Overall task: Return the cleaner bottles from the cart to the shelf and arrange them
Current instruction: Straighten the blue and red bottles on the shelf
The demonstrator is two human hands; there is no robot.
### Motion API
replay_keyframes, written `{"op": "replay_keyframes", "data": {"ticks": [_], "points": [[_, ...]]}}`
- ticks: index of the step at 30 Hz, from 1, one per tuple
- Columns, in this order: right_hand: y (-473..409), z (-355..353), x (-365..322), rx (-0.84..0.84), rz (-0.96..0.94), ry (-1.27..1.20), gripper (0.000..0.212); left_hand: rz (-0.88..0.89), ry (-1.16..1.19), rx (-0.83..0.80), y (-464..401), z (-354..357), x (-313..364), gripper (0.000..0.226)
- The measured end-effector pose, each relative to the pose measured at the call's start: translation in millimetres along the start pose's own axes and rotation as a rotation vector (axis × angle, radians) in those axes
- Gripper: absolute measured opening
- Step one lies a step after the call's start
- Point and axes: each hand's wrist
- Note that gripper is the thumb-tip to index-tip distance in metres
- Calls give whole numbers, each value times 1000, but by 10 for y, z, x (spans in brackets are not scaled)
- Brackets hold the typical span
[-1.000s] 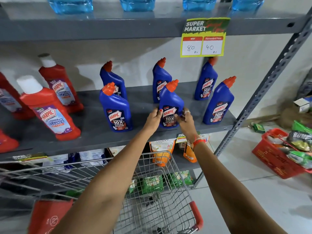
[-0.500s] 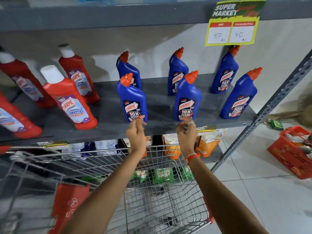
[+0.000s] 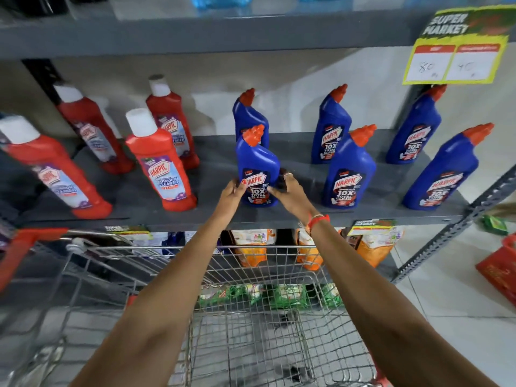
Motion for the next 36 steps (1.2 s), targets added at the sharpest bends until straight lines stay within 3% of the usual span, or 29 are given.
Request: {"op": "replay_keyframes", "data": {"ticks": [15,18,22,25,29,32,36], "points": [[231,105,30,37,3,-24,48,50,-133,0,136,-108,-50,36],[360,184,91,219,-4,-121,56,66,-170,104,203,-154,-66,41],[670,432,221,418,40,-220,41,186,-41,287,305,-433,-269,29],[804,694,261,285,23,-82,30,226,107,520,394,-745,-432,17],[717,1060,38,58,-172,57,28,189,240,744,367,-1252,-456,23],[472,1318,-299,-24,-240,95,45,138,284,668,253,-1566,-293,10],[112,1627,-653,-78,-212,83,67,93,65,351,34,-1743,-48,39]]}}
Point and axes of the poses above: each hand's wrist, its own y-axis away from the middle knuckle, its own z-axis out of the palm, x = y × z, and after that the axes turned 6 degrees about x, right-handed
